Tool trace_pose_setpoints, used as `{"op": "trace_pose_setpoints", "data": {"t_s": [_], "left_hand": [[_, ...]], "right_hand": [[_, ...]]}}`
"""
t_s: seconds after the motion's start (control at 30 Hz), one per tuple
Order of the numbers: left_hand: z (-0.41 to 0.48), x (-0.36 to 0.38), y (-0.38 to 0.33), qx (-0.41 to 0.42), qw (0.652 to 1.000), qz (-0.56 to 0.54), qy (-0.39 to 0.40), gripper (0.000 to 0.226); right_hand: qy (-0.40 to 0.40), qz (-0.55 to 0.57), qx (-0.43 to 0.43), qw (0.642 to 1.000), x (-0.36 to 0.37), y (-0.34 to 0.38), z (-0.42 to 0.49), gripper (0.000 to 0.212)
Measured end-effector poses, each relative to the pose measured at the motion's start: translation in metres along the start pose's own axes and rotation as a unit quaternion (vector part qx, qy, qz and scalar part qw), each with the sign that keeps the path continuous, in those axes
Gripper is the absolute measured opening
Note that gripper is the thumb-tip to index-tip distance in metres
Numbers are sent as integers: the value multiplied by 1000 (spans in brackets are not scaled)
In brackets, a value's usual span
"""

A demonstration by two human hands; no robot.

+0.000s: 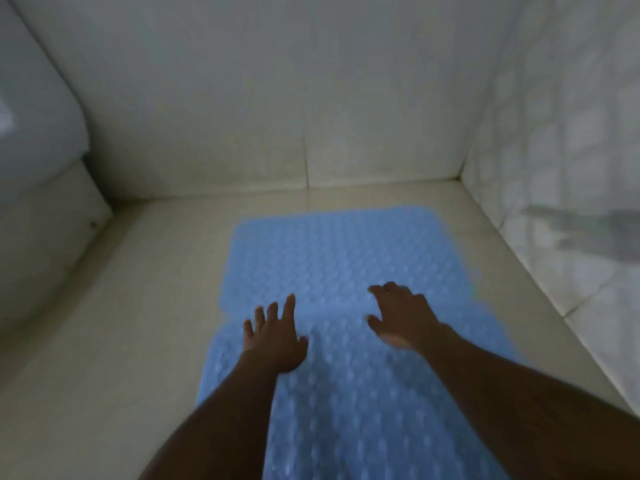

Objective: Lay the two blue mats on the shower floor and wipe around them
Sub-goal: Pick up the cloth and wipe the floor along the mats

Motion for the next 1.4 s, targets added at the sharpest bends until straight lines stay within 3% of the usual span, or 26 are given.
{"op": "trace_pose_setpoints", "data": {"t_s": [0.2, 0.3, 0.4, 0.5, 0.77, 0.9, 1.17, 1.4], "left_hand": [[-32, -213, -58, 46, 996, 61, -48, 75], [-74, -303, -88, 54, 989, 86, -109, 70], [-117, -357, -113, 68, 977, 98, -179, 67], [-132, -371, -126, 78, 970, 114, -199, 67], [-88, -337, -112, 81, 977, 98, -169, 78], [-89, -364, -108, 88, 980, 91, -154, 79], [-231, -575, -125, 78, 991, 67, -89, 77], [-399, -718, -155, 79, 996, 48, -17, 70]], "right_hand": [[-55, 45, -17, 997, -214, -31, -4, 61], [-92, 51, -36, 994, -296, -33, -26, 60], [-127, 51, -48, 989, -347, -31, -52, 63], [-145, 45, -46, 987, -365, -32, -68, 62], [-152, 43, -44, 987, -350, -41, -59, 61], [-103, 50, -40, 993, -368, -46, -49, 63], [-44, 66, -23, 997, -606, -15, -135, 64], [17, 102, -35, 994, -769, 12, -261, 43]]}}
Point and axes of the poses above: each hand's wrist, its own z-axis towards the middle knuckle, its own x-axis out of the palm, y = z × x, the point moved 4 cm from there along z, towards the middle knuckle, and after that the axes turned 12 degrees about y, right-handed, at the moved point
